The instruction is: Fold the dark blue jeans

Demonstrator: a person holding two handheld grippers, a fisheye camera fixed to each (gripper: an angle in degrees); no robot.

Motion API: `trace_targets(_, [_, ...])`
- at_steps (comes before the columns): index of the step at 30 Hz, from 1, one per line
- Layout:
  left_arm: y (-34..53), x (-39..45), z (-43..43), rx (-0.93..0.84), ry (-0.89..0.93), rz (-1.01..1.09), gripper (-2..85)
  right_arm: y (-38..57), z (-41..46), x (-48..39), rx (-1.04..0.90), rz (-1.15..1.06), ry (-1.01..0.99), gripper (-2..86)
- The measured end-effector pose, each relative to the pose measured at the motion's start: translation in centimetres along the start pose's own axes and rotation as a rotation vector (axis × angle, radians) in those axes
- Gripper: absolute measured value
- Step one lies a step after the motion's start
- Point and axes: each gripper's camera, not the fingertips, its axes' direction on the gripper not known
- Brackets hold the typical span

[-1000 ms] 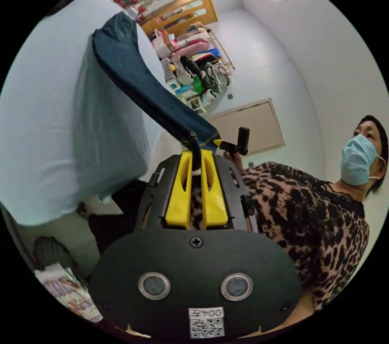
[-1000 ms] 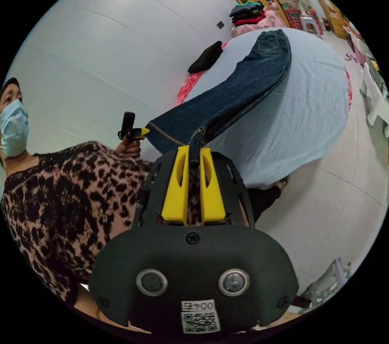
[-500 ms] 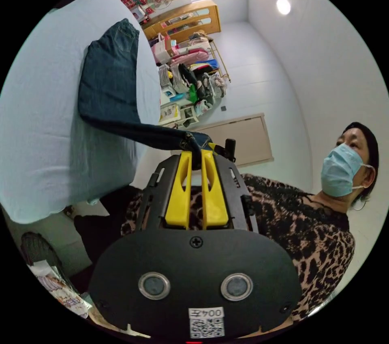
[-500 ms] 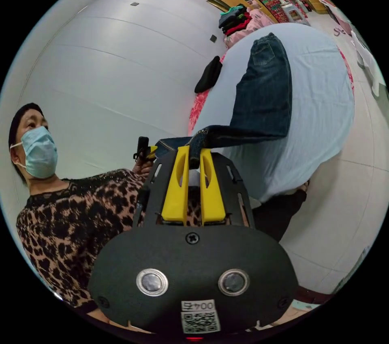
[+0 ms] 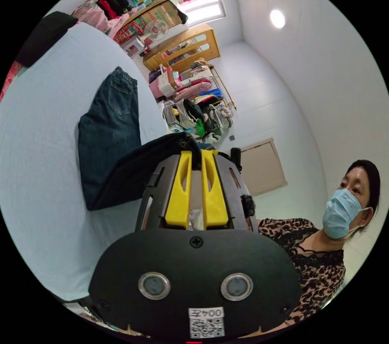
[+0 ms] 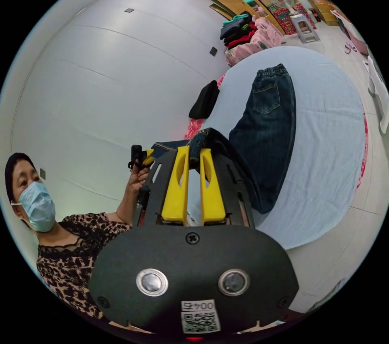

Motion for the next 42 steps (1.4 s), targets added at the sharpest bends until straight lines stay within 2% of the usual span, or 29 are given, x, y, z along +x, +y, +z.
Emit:
trace_targets(9, [-11.0,-4.7,5.5,-0.034,-0.105,-0.075,3.1,-13.2,2.1,7.2,-0.107,0.105,0.017,5.3])
trace_targets(14, [-16.4,-9.3,9.7,-0.063,-0.234,-0.139,3.0,-19.3,4.4,13.0,-0.175,0.186,0.020,5.3])
trace_targets(19, [-19.5,-12.6,12.6,-0.059,-0.288,-0.216,2.9,-24.9,6.5,18.1,-0.217,0.262,0.004,5.3])
trace_targets(30, [-24.5,-16.5,14.3,0.004,-0.351,-0.290,2.9,-33.2,11.0,22.8,-0.312,0.300,-0.045,6.1])
trace_targets(36, [-25.9,-20.8,14.9,0.070,-0.297,-0.404,3.7,-36.2,12.5,25.5,-0.236,0.370,-0.124,8.0])
trace_targets(42, [-26.9,-21.1,14.0,0.135,-0.307,-0.391,3.5,-38.9,10.9,22.9,-0.146,0.240,0.057,9.3])
